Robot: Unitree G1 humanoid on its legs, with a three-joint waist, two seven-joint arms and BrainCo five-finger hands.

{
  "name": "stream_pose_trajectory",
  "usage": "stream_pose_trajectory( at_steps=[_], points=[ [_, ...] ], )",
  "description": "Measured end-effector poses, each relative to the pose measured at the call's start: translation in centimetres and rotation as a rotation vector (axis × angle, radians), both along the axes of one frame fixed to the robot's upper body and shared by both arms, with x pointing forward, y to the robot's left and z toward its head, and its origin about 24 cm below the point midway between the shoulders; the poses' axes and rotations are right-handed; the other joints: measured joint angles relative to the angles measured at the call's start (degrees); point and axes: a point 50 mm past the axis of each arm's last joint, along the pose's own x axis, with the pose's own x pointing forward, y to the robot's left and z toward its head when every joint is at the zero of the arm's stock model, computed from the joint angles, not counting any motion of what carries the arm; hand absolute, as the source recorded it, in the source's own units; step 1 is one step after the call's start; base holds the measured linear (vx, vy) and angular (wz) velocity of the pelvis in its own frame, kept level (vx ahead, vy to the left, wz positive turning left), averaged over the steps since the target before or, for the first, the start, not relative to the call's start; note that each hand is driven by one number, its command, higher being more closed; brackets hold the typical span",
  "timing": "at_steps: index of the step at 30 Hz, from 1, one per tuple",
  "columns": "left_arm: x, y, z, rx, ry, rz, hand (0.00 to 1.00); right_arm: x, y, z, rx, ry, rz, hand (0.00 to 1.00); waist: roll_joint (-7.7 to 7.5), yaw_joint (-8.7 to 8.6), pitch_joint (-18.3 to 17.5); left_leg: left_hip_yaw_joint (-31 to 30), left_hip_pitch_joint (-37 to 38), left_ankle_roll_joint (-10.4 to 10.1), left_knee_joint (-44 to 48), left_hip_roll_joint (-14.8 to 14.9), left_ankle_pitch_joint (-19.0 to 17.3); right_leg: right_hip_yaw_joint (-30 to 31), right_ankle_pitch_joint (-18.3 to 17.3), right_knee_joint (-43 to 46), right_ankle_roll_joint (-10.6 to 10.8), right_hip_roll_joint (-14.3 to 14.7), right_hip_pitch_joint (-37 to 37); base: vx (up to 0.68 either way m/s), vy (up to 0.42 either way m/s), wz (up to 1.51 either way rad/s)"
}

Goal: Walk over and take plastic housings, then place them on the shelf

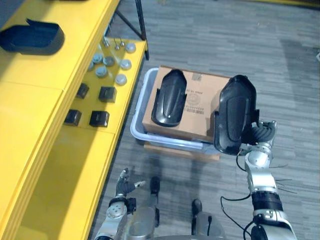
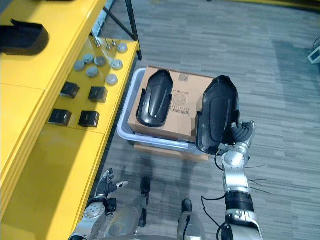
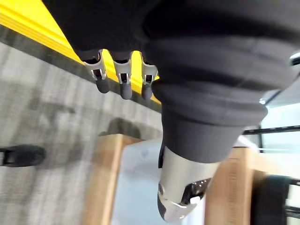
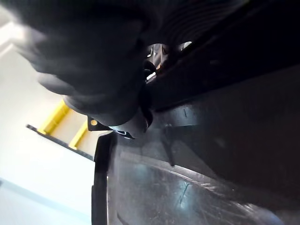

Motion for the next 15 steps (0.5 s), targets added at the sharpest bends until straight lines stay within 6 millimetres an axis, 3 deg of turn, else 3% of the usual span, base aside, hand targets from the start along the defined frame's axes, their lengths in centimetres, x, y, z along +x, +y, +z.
stream_pose_trajectory(
  at_steps=[5, 9, 15],
  points=[
    [1.7, -0.9, 5.6, 0.008, -0.268, -0.023, 0.0, -1.0, 1.9, 0.9, 0.017, -0.073, 0.06, 1.0, -0.13, -0.46, -1.6, 0.1, 1.0, 0.2, 0.3, -0.3, 0.4, 0.0, 0.1, 0.1, 0.1, -0.3, 0.9, 0.03, -0.009, -0.01],
    [2.2, -2.2, 7.2, 0.006, -0.344, -0.056, 0.0, -1.0, 3.9, 1.8, 0.027, -0.126, 0.142, 1.0, -0.09, -1.65, -2.8, 0.1, 1.8, 0.2, 0.3, -0.5, 0.4, 0.0, 0.1, 0.6, 0.1, -0.4, 1.6, 0.03, -0.011, 0.03],
    [3.9, -6.8, 9.6, -0.015, -0.455, -0.202, 0.0, -1.2, 7.1, 3.3, 0.022, -0.205, 0.289, 1.0, -0.16, -2.46, -2.9, 0.5, 2.5, 0.2, 0.0, -0.2, 0.4, 0.2, 0.1, 1.0, 0.1, -0.2, 1.7, -0.03, -0.007, -0.06]
  ],
)
